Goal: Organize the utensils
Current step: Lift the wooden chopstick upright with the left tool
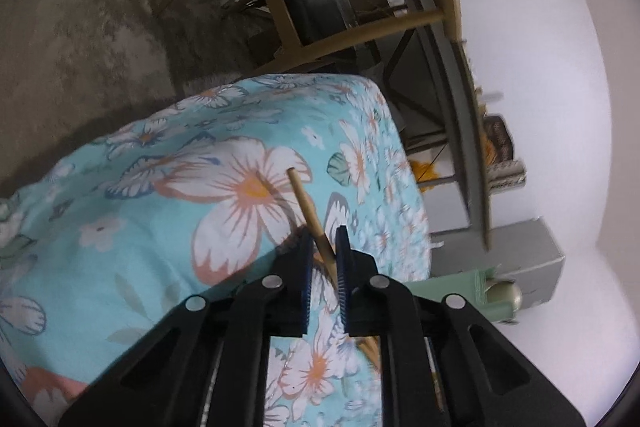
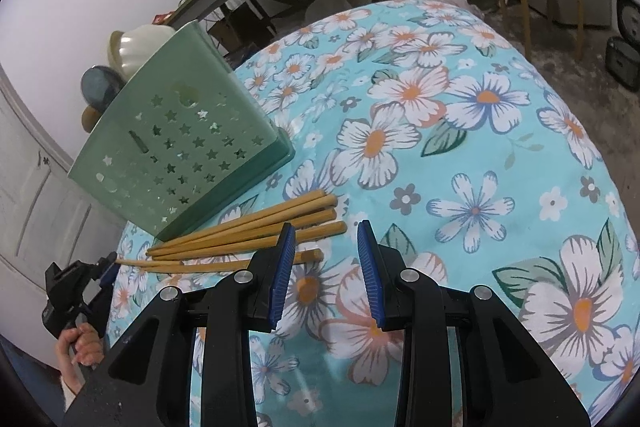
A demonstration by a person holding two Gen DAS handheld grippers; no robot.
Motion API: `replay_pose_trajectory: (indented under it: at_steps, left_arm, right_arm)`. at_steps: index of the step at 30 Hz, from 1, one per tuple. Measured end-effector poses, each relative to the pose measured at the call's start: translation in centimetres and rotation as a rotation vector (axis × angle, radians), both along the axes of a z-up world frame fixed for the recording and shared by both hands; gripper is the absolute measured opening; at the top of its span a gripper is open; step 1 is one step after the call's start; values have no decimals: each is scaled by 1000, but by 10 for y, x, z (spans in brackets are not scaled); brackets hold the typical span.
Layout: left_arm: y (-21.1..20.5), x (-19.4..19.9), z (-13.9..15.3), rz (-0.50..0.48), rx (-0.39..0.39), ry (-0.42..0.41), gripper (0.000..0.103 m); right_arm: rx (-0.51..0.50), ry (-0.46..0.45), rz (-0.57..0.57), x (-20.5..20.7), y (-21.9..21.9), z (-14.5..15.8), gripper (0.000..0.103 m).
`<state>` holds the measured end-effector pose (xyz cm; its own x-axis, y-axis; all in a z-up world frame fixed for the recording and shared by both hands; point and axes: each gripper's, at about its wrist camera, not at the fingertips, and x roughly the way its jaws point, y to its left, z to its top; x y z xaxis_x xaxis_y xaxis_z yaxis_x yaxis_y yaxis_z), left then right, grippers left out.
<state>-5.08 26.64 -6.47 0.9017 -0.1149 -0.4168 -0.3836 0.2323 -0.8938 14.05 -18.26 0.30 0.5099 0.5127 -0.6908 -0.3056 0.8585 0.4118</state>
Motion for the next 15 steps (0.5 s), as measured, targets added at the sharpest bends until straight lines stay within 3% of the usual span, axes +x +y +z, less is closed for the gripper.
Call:
replay_pose_trajectory:
  at_steps: [3, 5, 12, 15]
  left_arm:
    - [7, -12, 4, 46, -19, -30, 8]
    - [11, -22, 13, 85, 12, -42, 7]
    - [25, -65, 64, 249, 288, -2, 8]
    - [31, -74, 71, 259, 324, -4, 8]
  right_arm:
    - [-1, -14, 19, -2, 2, 1, 33]
    - [-6, -26, 43, -4, 6, 2, 33]
    - [-12, -81, 174, -12, 27, 1, 33]
    - [-38, -124, 247, -22, 44, 6, 33]
